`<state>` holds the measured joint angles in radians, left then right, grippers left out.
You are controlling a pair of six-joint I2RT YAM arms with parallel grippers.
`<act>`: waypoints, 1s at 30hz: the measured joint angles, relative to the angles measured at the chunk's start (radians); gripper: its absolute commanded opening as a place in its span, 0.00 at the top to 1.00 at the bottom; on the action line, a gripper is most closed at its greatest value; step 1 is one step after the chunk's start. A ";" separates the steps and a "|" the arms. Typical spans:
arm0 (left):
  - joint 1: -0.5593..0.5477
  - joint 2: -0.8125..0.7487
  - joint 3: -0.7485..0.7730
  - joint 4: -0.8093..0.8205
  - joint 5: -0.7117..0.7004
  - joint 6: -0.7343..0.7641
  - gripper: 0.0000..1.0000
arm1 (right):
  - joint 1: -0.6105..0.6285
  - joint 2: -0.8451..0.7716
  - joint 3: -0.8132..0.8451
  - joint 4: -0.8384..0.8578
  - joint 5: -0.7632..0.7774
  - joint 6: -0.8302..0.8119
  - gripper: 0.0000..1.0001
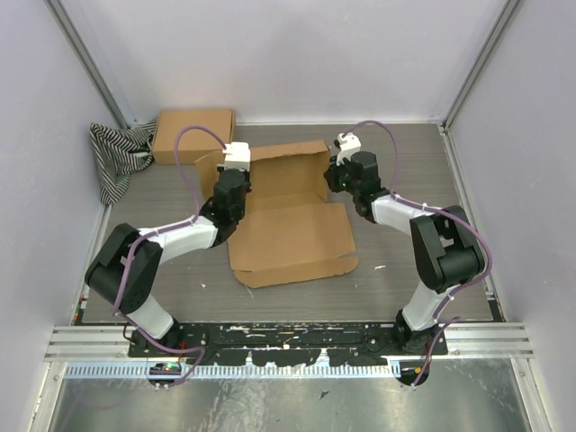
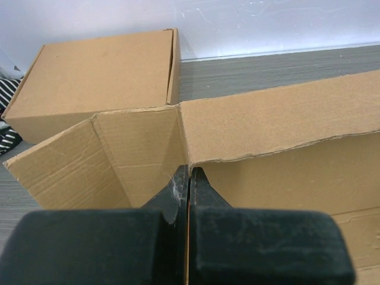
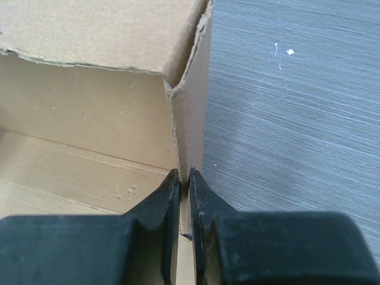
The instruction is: Fold the paper box
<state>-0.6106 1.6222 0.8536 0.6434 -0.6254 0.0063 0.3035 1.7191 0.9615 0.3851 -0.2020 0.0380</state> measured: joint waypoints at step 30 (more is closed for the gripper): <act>-0.055 -0.135 0.107 -0.376 -0.167 -0.063 0.15 | 0.178 0.011 0.055 -0.187 0.790 0.284 0.99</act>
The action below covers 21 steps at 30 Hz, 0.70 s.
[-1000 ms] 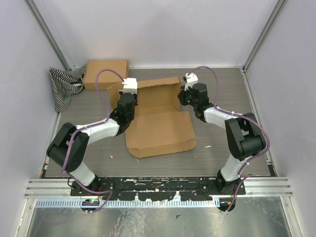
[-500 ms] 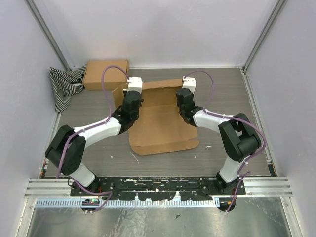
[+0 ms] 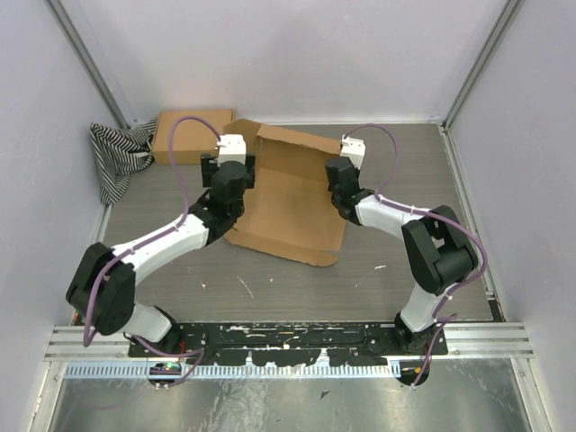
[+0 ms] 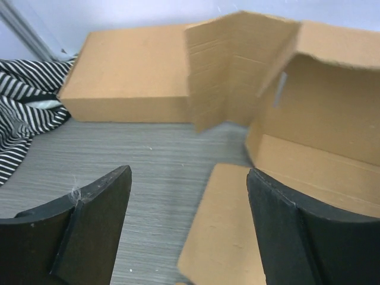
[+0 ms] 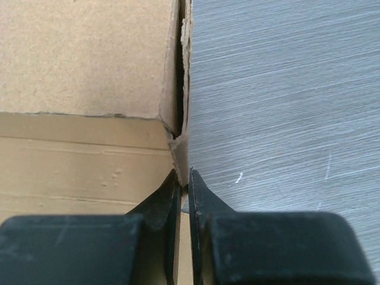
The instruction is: Fold the paper box
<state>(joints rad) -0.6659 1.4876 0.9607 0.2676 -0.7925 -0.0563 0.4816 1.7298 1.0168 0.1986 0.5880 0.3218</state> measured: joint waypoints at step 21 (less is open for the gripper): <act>0.399 0.076 0.007 -0.061 0.610 -0.176 0.23 | -0.296 -0.170 -0.078 -0.125 -0.580 -0.269 0.99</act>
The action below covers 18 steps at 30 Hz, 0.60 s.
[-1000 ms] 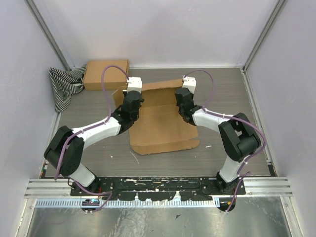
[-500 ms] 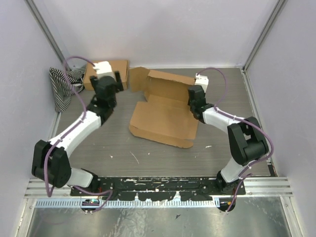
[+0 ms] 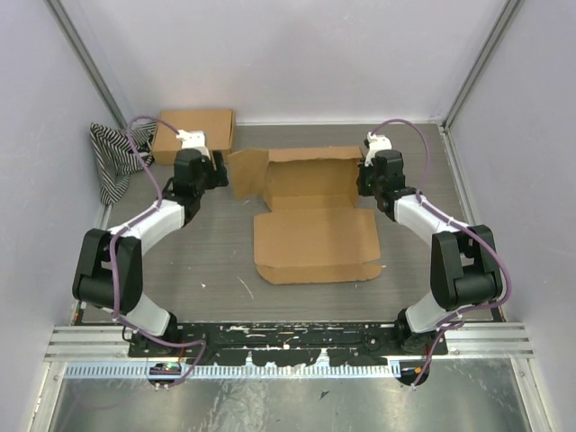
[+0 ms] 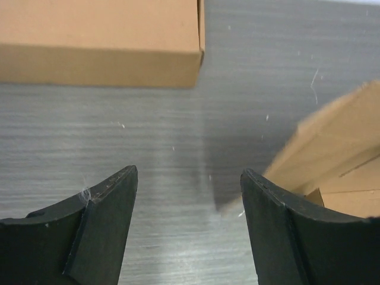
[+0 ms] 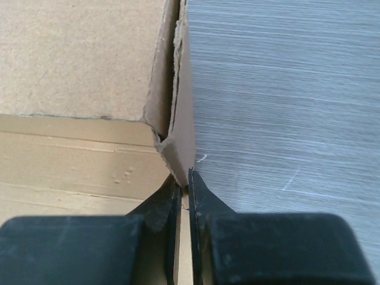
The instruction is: Fold the paper box
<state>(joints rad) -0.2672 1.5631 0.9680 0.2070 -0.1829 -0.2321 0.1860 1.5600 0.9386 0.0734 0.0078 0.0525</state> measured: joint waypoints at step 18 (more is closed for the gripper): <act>0.050 -0.019 -0.258 0.380 0.298 -0.059 0.29 | -0.001 0.016 0.039 -0.055 -0.152 -0.054 0.99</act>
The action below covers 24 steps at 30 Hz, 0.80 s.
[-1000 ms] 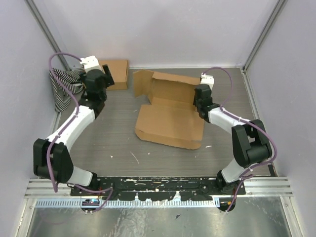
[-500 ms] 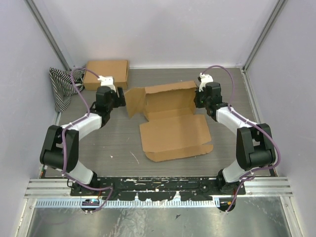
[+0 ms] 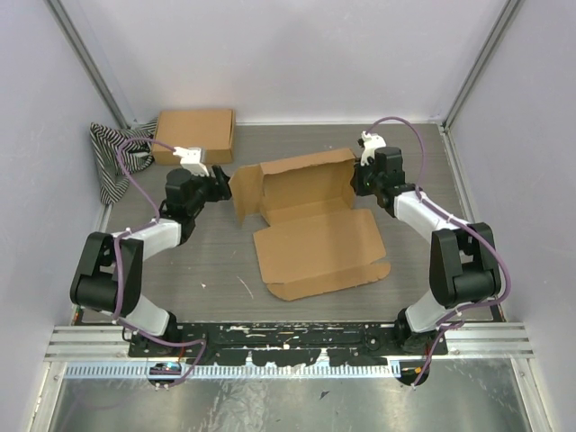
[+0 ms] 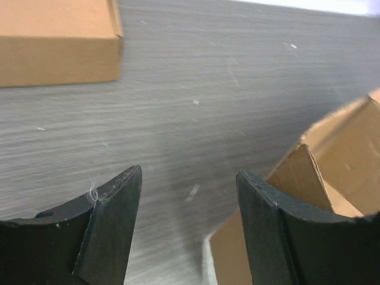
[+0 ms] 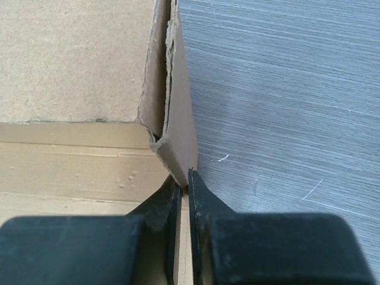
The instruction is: Fold the paper box
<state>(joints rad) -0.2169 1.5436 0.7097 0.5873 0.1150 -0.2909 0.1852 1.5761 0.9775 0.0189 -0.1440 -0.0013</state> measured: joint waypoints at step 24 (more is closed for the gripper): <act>-0.122 -0.089 -0.093 0.051 0.253 -0.160 0.34 | 0.000 0.008 0.014 -0.014 -0.037 0.019 0.99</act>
<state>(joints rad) -0.3386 1.4551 0.6167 0.6384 0.3683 -0.4507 0.1848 1.5845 0.9920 0.0051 -0.1810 0.0177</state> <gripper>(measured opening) 0.668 0.121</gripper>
